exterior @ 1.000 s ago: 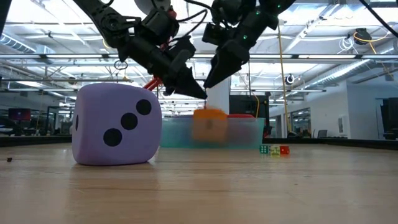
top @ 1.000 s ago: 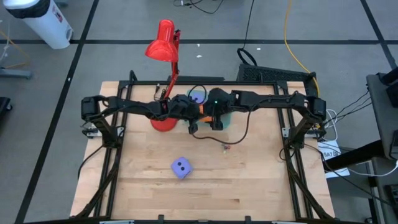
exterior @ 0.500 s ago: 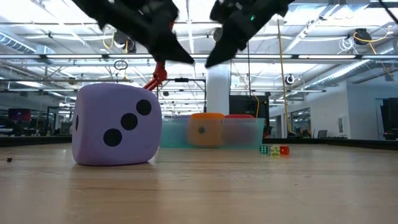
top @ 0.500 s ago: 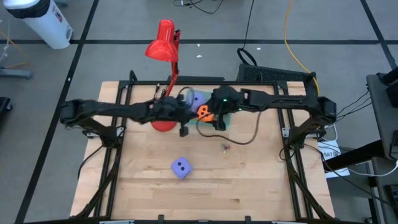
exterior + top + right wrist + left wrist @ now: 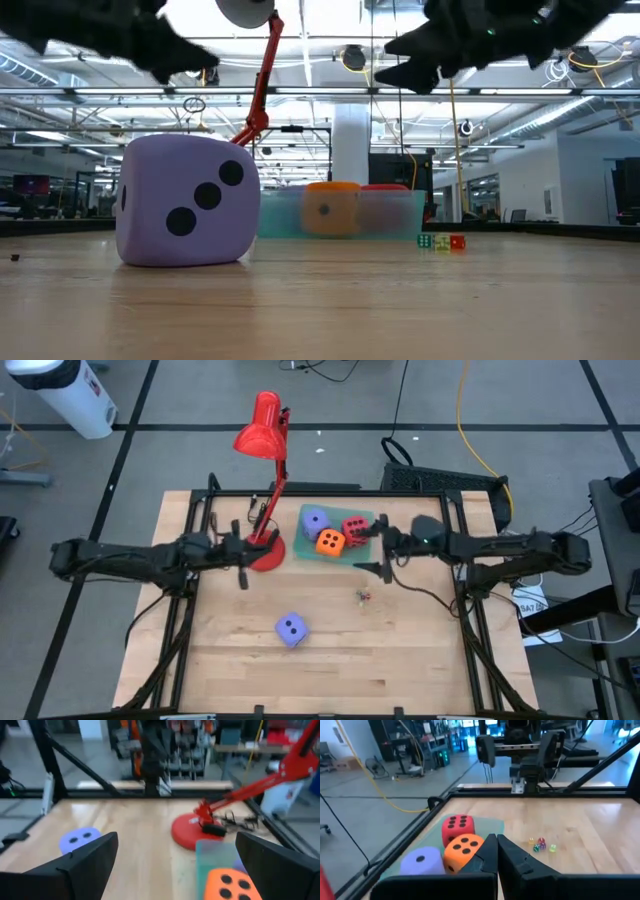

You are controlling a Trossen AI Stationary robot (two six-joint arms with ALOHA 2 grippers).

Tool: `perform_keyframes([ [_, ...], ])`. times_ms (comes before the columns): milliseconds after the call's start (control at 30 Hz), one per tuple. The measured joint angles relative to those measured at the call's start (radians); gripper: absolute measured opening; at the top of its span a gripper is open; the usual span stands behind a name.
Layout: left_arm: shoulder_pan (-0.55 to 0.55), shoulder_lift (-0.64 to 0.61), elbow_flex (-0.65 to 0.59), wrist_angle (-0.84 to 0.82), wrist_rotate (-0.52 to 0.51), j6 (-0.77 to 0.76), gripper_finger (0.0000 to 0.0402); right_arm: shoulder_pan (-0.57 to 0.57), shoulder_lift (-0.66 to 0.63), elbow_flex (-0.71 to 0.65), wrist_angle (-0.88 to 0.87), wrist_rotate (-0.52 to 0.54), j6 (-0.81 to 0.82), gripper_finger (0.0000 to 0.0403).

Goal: Pick & Place Dice
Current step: Put the light purple die into the green bin

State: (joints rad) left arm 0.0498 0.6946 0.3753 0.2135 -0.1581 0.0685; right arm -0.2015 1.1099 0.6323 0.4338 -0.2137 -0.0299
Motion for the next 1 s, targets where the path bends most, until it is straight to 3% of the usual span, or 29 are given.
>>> perform_keyframes([
  [133, 0.000, -0.089, -0.093, -0.001, -0.010, -0.064, 0.0000, 0.044, -0.005, -0.154, 0.239, 0.001, -0.002, 0.0393],
  [233, 0.000, -0.120, -0.143, -0.001, -0.042, -0.064, 0.0000, 0.064, -0.002, -0.215, 0.322, -0.001, -0.028, 0.0393],
  [400, 0.021, -0.175, -0.180, 0.027, -0.036, 0.023, 0.0000, 0.086, -0.019, -0.253, 0.326, 0.001, 0.009, 0.0393],
  [600, 0.018, -0.237, -0.196, 0.008, -0.003, 0.026, 0.0000, 0.087, -0.018, -0.261, 0.326, 0.002, 0.012, 0.0393],
  [1000, -0.001, -0.454, -0.196, -0.218, -0.053, 0.006, 0.0000, 0.087, -0.018, -0.261, 0.334, 0.002, 0.018, 0.0393],
])
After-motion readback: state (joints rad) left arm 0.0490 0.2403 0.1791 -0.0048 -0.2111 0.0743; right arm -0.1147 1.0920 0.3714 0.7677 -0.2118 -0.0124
